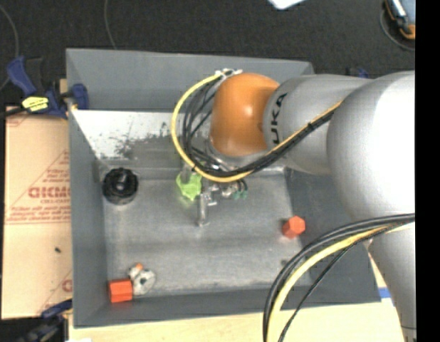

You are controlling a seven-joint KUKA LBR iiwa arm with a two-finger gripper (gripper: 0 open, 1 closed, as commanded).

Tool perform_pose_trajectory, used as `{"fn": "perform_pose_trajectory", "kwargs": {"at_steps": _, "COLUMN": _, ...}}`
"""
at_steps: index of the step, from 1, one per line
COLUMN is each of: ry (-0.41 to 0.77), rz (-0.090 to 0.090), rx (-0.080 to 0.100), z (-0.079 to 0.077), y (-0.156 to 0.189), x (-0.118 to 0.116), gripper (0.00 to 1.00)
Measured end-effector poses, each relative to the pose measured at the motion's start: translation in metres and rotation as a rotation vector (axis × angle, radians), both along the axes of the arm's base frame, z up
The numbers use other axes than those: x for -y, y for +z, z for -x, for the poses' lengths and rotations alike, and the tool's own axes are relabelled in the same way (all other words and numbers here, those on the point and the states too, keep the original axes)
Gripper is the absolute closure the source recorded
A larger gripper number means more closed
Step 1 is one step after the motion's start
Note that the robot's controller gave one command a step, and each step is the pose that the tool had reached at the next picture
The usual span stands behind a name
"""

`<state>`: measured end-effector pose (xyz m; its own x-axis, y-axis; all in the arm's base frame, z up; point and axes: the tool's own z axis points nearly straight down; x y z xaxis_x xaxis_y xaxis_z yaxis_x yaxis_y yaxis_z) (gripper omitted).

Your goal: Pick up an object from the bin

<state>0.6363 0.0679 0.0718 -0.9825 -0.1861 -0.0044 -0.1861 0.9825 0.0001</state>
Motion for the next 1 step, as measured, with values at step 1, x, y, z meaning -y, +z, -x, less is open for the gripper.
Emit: {"fn": "perform_pose_trajectory", "kwargs": {"at_steps": 1, "ry": -0.087, "rz": -0.003, "rx": 0.005, "z": -0.0096, "y": 0.0662, "x": 0.0053, "gripper": 0.0}}
